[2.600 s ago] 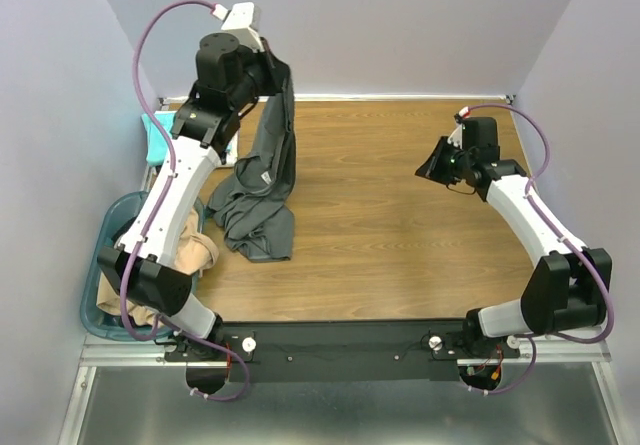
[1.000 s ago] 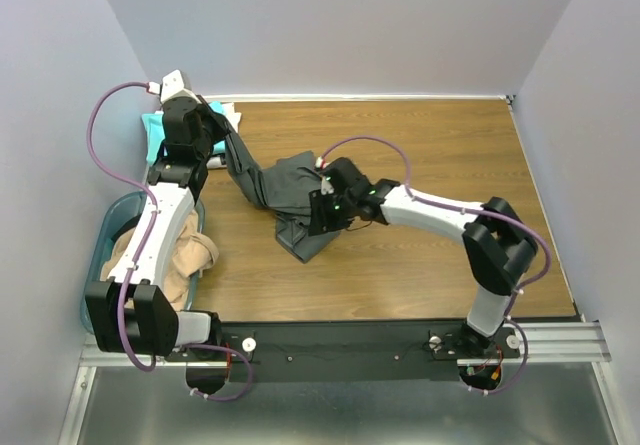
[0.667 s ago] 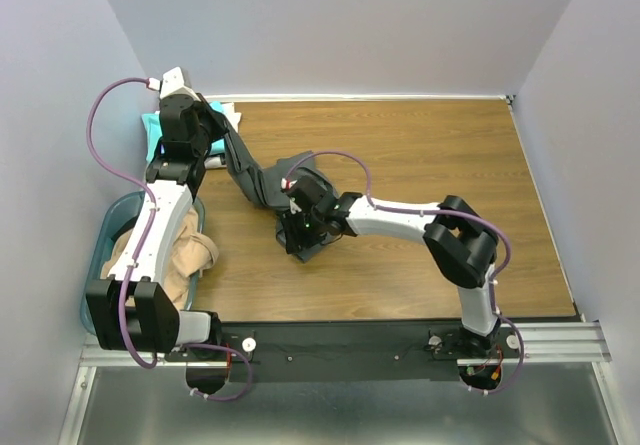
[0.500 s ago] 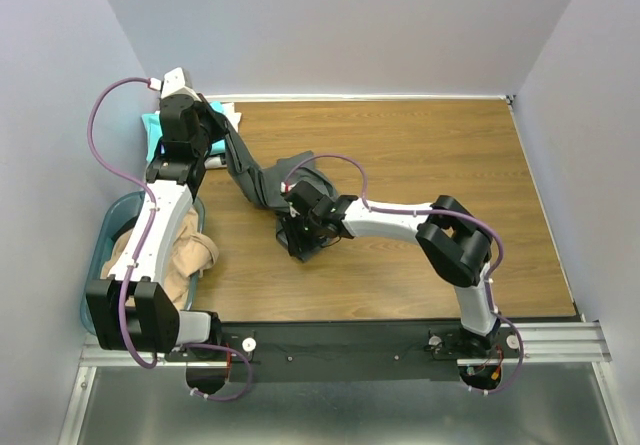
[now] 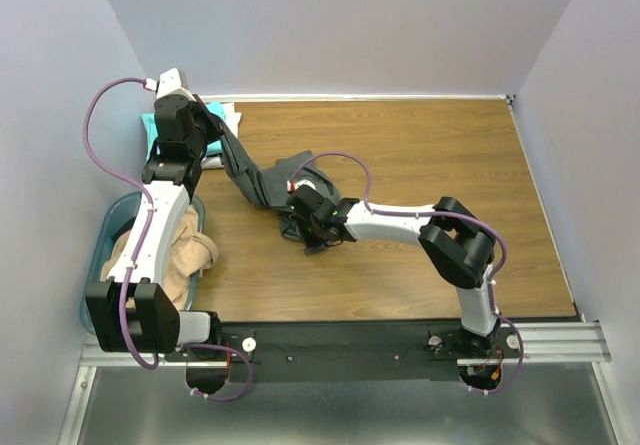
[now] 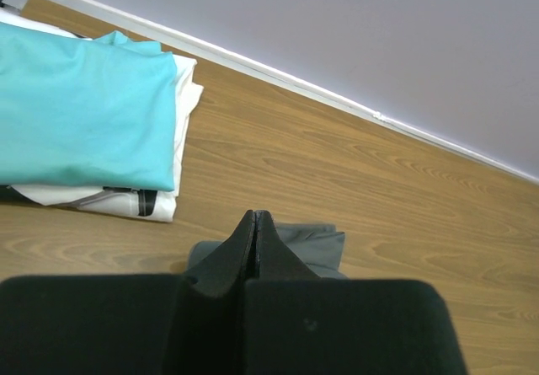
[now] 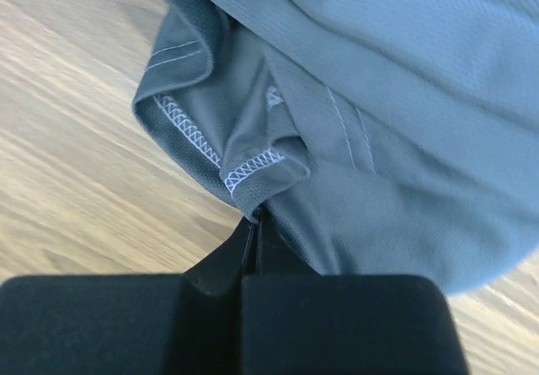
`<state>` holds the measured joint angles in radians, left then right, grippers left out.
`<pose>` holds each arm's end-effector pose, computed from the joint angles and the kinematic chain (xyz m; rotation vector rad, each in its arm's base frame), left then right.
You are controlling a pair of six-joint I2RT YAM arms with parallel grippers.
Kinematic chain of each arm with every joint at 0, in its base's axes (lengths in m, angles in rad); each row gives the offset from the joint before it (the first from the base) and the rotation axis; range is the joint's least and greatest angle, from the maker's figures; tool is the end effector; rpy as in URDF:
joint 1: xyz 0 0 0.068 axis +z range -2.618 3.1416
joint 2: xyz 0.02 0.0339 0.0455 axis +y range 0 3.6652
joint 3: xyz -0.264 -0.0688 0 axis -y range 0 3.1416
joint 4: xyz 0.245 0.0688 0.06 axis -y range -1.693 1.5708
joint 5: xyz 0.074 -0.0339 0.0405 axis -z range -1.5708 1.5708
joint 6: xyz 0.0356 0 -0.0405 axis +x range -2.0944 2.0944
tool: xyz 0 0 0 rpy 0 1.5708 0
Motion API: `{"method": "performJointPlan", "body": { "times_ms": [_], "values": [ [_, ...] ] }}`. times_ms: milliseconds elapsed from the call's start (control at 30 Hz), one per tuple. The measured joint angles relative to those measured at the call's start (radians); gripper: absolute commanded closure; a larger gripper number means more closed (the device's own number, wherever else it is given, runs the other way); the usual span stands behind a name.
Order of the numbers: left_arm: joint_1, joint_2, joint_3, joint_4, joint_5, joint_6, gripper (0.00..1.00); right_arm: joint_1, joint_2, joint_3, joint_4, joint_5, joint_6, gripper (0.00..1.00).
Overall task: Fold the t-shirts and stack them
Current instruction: Flatten the tshirt out
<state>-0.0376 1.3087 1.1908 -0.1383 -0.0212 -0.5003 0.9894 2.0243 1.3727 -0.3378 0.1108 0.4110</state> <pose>0.3078 -0.0108 0.3715 -0.4370 1.7892 -0.3589 0.2378 0.3546 0.1585 -0.7002 2.5047 0.3910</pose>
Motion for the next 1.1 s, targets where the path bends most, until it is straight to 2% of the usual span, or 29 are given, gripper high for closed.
{"method": "performJointPlan", "body": {
  "times_ms": [133, 333, 467, 533, 633, 767, 800, 867, 933, 1100],
  "values": [
    [0.019, 0.000, 0.008, -0.029, 0.002, 0.024, 1.00, 0.001, -0.069, -0.082, -0.029, 0.080, 0.011, 1.00],
    [0.065, -0.002, 0.101, -0.097, 0.005, 0.069, 1.00, -0.066, -0.272, -0.236, -0.192, 0.205, 0.037, 1.00],
    [0.082, -0.037, 0.159, -0.129, -0.006, 0.097, 1.00, -0.203, -0.472, -0.285, -0.290, 0.303, 0.034, 1.00],
    [0.084, -0.067, 0.162, -0.145, -0.020, 0.106, 1.00, -0.312, -0.555, -0.310, -0.309, 0.346, 0.023, 1.00],
    [0.085, -0.103, 0.144, -0.158, -0.032, 0.113, 1.00, -0.414, -0.608, -0.333, -0.333, 0.396, 0.007, 0.98],
    [0.088, -0.140, 0.055, -0.159, -0.031, 0.114, 1.00, -0.466, -0.589, -0.355, -0.357, 0.446, -0.008, 0.87],
    [0.088, -0.145, 0.036, -0.163, -0.028, 0.112, 1.00, -0.470, -0.576, -0.357, -0.362, 0.453, -0.008, 0.66],
    [0.089, -0.163, -0.058, -0.152, -0.002, 0.109, 1.00, -0.476, -0.548, -0.357, -0.367, 0.459, -0.004, 0.50],
    [0.089, -0.172, -0.126, -0.151, 0.023, 0.106, 1.00, -0.479, -0.528, -0.357, -0.372, 0.447, 0.004, 0.41],
    [0.089, -0.187, -0.268, -0.147, 0.093, 0.099, 1.00, -0.479, -0.547, -0.349, -0.365, 0.350, 0.019, 0.37]
  ]
}}
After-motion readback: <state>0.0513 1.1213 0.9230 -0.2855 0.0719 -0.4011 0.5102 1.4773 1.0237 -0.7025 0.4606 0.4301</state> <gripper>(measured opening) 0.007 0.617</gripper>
